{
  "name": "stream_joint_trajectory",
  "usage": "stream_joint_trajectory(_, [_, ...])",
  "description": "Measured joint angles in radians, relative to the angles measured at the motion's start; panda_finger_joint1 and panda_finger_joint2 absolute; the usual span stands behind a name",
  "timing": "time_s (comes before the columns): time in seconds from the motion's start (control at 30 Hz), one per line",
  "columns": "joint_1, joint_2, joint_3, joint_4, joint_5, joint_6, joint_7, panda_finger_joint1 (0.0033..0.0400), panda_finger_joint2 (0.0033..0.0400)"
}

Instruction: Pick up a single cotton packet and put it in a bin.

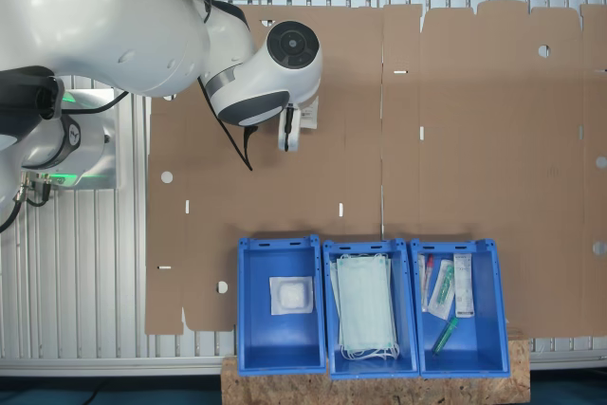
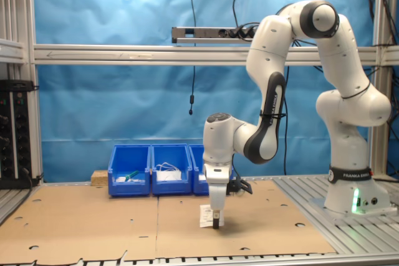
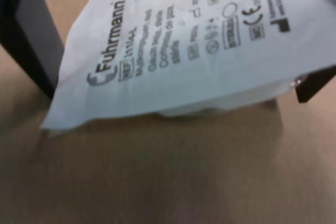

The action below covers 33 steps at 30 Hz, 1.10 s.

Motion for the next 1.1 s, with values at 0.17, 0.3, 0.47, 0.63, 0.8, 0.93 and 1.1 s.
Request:
stream_joint_trajectory(0.17, [-0.002,0.002,0.0,0.0,0.0,0.011,-0.01,0.04,0.04])
stream_joint_trajectory(0.3, [-0.004,0.004,0.0,0.0,0.0,0.018,-0.016,0.04,0.04])
stream_joint_trajectory(0.47, [-0.005,0.005,0.0,0.0,0.0,0.023,-0.02,0.04,0.04])
stream_joint_trajectory(0.63, [-0.006,0.006,0.0,0.0,0.0,0.028,-0.028,0.04,0.04])
stream_joint_trajectory(0.8, [-0.007,0.006,0.0,0.0,0.0,0.031,-0.032,0.04,0.04])
stream_joint_trajectory(0.93, [-0.007,0.007,0.0,0.0,0.0,0.033,-0.034,0.04,0.04])
stream_joint_trajectory(1.1, [-0.008,0.007,0.0,0.0,0.0,0.035,-0.035,0.04,0.04])
